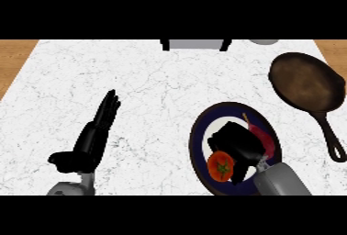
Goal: Pick the tomato from the plate and place it in the pan
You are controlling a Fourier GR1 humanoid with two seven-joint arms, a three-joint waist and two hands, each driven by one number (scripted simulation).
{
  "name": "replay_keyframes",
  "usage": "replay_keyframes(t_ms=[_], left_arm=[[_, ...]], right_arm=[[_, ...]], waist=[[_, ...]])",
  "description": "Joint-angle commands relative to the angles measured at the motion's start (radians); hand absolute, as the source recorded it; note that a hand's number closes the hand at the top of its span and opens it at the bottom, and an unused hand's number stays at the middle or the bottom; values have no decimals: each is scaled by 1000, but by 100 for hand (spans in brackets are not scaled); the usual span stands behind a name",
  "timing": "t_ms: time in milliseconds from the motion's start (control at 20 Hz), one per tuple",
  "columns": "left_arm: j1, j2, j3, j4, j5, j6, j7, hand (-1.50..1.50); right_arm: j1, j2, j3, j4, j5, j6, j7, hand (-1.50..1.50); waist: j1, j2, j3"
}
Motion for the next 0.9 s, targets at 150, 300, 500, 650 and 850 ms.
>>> replay_keyframes(t_ms=[150, 300, 500, 650, 850], left_arm=[[3, 2, 21, 16, -5, -6, -13, 0], [31, 4, 2, -36, 3, -20, 12, 0], [26, -6, 2, -18, -9, -4, -9, 0], [28, -17, -16, -16, -24, 3, -13, 0], [-17, 1, 21, 1, 13, -26, 26, 0]], right_arm=[[53, 13, -100, -50, -54, -211, -67, 150], [-13, 67, -206, -62, -96, -179, 63, 150], [-50, 186, -353, 8, -3, -180, 504, 150], [-172, 220, -431, 6, 57, -200, 746, 150], [-285, 223, -392, 6, 99, -315, 970, 150]], waist=[[-3, 10, 14], [5, 11, 14], [2, 17, 11], [18, 15, 10], [22, 14, 12]])
